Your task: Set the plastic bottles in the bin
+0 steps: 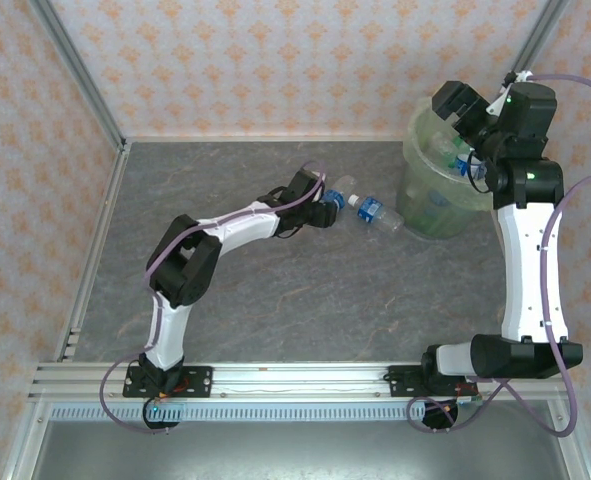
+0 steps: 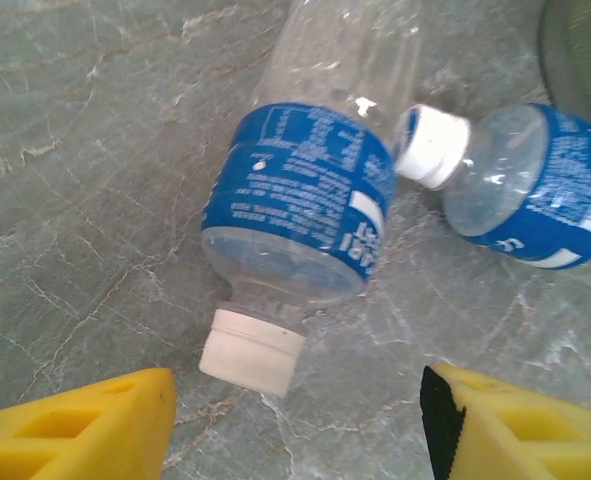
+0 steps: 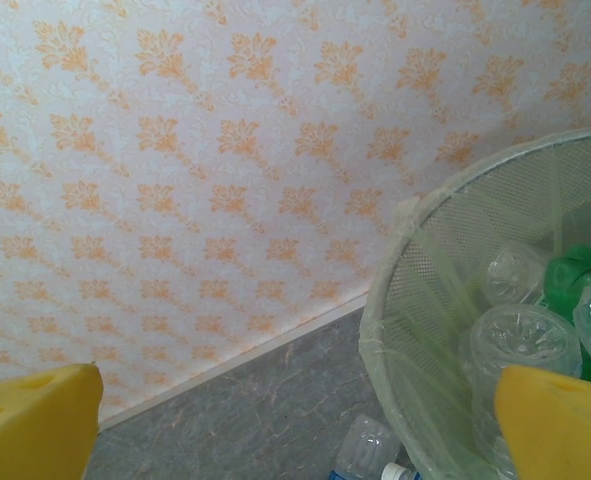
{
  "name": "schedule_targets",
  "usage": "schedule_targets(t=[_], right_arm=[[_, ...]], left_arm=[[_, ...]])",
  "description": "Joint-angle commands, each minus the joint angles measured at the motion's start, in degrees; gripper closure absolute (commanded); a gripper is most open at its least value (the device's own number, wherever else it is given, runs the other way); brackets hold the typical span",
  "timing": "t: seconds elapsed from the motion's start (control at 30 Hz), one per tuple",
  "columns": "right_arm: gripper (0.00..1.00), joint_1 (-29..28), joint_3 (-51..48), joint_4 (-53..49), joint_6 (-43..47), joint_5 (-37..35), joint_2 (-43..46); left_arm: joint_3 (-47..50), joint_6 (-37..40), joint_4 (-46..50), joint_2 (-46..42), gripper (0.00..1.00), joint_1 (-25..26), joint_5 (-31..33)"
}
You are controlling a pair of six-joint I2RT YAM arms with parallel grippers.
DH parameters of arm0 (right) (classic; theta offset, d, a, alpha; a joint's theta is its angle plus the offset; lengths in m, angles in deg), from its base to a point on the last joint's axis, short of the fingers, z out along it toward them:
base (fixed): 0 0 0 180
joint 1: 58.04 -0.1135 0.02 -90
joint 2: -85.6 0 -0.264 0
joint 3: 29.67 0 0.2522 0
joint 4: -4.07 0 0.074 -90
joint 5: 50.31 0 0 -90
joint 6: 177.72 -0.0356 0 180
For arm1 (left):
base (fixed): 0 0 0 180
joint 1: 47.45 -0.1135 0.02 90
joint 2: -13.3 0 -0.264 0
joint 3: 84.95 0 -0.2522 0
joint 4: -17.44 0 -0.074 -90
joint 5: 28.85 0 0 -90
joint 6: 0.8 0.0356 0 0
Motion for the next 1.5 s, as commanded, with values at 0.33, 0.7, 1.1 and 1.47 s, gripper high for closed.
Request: schedule_targets(t=[0.33,0.7,1.1,1.47], right_arm=[[0.0,-0.4,-0.9,-0.5,0.8,1.7,1.2],[0.0,-0.4,-2.2,0.8,-0.3,2.4,1.2],[0.0,-0.5,-3.1,2.0,-1.3,3.8,1.3],[0.0,-0.7,-3.5,2.2,-2.0,4.1,2.0]], left_arm=[[-6.6,3.2,4.4,7.3,0.37,-1.2,-1.8],[-8.4,4.0,4.6,9.7,0.46,-1.3,-3.4],[-7.0,3.9,3.5,9.4,0.57,-1.4,-4.4],[-5.4,3.9,2.3,10.5,0.5,-1.3,-4.7]])
